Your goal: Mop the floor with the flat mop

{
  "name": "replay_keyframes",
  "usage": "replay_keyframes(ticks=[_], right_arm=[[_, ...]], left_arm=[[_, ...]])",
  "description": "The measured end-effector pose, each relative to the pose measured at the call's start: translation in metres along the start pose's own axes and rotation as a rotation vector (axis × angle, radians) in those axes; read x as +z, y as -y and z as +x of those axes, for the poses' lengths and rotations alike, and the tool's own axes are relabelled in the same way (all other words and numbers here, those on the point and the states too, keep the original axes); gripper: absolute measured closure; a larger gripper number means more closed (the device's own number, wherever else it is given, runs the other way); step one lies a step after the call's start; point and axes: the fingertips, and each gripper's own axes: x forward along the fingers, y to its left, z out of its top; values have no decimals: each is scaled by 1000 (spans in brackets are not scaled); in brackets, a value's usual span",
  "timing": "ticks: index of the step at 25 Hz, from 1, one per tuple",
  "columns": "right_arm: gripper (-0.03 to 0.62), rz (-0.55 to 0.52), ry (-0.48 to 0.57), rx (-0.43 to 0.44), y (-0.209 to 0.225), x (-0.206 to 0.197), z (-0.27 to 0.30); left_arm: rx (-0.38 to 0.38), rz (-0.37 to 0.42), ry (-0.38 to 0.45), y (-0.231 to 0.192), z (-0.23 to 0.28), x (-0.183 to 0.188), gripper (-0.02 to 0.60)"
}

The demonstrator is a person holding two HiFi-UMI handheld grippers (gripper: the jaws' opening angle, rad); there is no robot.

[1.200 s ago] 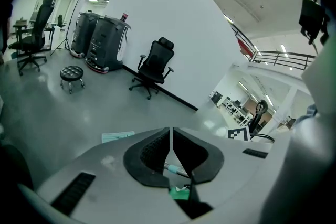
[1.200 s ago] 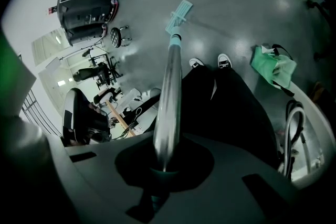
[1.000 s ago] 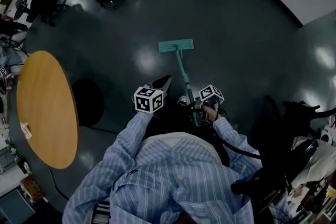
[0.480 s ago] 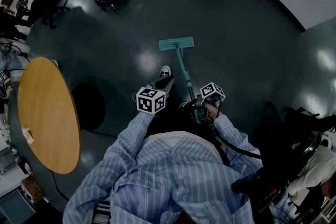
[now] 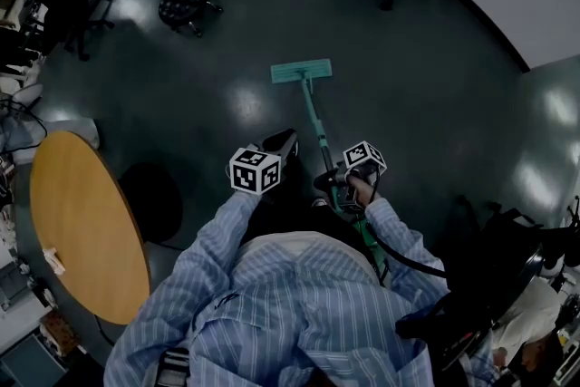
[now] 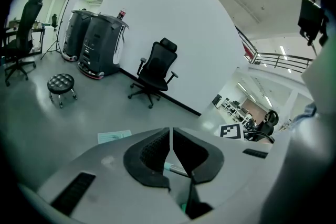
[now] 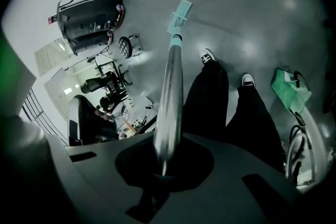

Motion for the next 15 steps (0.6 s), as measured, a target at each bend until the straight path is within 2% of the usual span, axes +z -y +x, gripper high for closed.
replay_keyframes(ticks=[6, 15], right_arm=[[579, 5, 17, 16, -78, 77, 4], [579, -46, 33, -30, -173, 196, 24]], left_arm=[[6, -19, -13, -61, 25, 56, 558], [31, -55, -15, -142, 37, 93, 558]])
